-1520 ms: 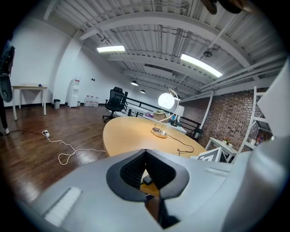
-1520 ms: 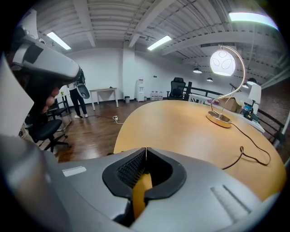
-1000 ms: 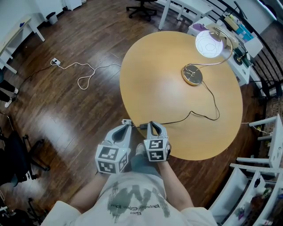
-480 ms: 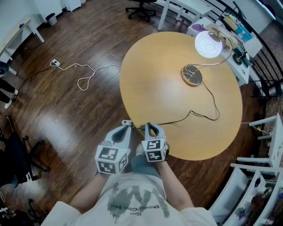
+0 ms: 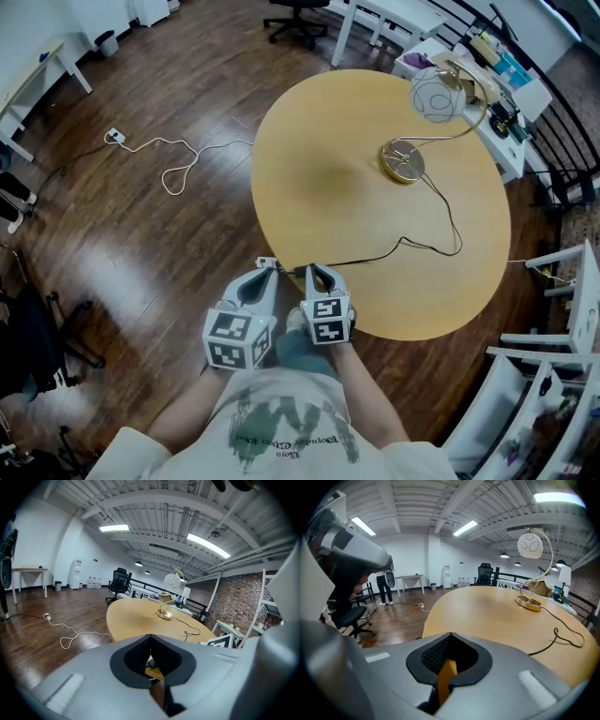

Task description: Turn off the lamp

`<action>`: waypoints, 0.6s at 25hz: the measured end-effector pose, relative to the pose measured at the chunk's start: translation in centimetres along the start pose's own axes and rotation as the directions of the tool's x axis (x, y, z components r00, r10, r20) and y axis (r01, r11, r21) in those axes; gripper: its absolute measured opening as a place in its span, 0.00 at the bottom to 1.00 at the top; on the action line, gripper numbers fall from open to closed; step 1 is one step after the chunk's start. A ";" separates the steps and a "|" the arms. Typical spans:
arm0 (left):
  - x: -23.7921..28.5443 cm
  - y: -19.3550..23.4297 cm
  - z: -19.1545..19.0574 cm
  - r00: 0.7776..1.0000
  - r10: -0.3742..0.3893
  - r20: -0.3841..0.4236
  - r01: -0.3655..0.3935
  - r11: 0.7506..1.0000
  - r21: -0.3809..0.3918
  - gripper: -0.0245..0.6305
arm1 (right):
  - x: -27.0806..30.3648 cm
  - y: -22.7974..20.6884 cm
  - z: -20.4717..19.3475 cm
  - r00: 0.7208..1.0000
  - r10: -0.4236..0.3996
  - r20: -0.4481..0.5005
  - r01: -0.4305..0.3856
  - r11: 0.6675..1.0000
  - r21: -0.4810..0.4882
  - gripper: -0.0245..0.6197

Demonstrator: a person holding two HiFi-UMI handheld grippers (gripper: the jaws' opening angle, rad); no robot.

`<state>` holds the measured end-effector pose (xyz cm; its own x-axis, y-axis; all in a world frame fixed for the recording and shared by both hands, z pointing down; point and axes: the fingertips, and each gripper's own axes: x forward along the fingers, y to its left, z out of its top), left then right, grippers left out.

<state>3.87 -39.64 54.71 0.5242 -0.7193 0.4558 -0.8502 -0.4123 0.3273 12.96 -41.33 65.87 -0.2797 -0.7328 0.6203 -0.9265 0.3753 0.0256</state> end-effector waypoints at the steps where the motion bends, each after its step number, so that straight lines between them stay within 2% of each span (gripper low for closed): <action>1: 0.0 -0.1 0.0 1.000 -0.002 0.000 0.002 1.000 0.001 0.04 | 0.0 0.0 0.0 1.000 -0.001 0.001 0.001 1.000 0.001 0.04; 4: -0.2 -0.5 0.3 1.000 -0.014 0.007 0.014 1.000 0.009 0.04 | -0.5 -0.2 0.4 1.000 -0.001 0.015 0.001 1.000 0.023 0.04; 7: -0.8 -0.8 0.6 0.999 -0.030 0.020 0.029 0.999 0.015 0.04 | -2.6 -0.1 2.0 0.997 -0.014 0.081 0.008 0.997 0.077 0.04; 15: -4.2 -3.9 -0.3 0.991 -0.130 0.035 0.127 0.990 0.058 0.04 | -9.6 1.3 2.9 0.980 -0.112 0.165 0.091 0.987 0.130 0.04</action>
<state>4.97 -34.86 51.81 0.6280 -0.6791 0.3801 -0.7779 -0.5323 0.3341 13.73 -35.45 57.66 -0.2114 -0.8538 0.4757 -0.9730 0.2299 -0.0197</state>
